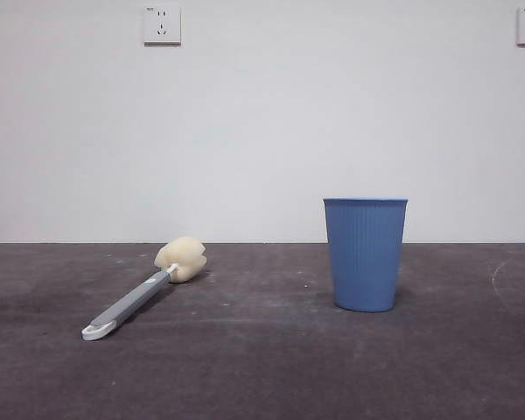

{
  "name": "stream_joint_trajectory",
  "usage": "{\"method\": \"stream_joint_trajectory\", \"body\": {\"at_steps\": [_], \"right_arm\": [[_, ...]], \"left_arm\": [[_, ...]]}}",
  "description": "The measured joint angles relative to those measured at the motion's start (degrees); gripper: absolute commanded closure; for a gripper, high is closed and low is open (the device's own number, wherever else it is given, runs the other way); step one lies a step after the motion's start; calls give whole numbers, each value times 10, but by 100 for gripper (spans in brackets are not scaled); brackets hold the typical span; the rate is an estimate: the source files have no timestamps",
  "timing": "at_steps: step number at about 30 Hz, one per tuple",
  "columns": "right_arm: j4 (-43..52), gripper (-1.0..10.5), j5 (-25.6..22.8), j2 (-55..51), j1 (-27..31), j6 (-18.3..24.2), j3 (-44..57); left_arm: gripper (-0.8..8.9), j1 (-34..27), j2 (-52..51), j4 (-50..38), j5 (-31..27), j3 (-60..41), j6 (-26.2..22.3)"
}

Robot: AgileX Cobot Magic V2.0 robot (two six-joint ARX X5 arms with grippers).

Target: Pick up the cup brush,pick up the cup,insert the brush into the cup,clean the cup,put the cup brush back,put the cup back to the fixed position on the table

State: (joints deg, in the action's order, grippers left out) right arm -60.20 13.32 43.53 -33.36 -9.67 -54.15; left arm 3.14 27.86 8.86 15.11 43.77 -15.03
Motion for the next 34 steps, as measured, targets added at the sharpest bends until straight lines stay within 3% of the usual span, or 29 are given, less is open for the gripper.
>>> {"method": "stream_joint_trajectory", "body": {"at_steps": [6, 15, 23, 28, 34], "right_arm": [[0, 946, 0, 0, 0, 0, 0], [0, 946, 0, 0, 0, 0, 0], [0, 946, 0, 0, 0, 0, 0], [0, 946, 0, 0, 0, 0, 0], [0, 946, 0, 0, 0, 0, 0]], "left_arm": [[817, -60, -82, -20, 0, -149, -4], [817, -71, -197, -70, 1, -357, 28], [817, -71, -241, -67, 0, -417, 53], [817, -71, -274, -2, 0, -428, 67], [817, -72, -276, 9, 1, -428, 91]]}}
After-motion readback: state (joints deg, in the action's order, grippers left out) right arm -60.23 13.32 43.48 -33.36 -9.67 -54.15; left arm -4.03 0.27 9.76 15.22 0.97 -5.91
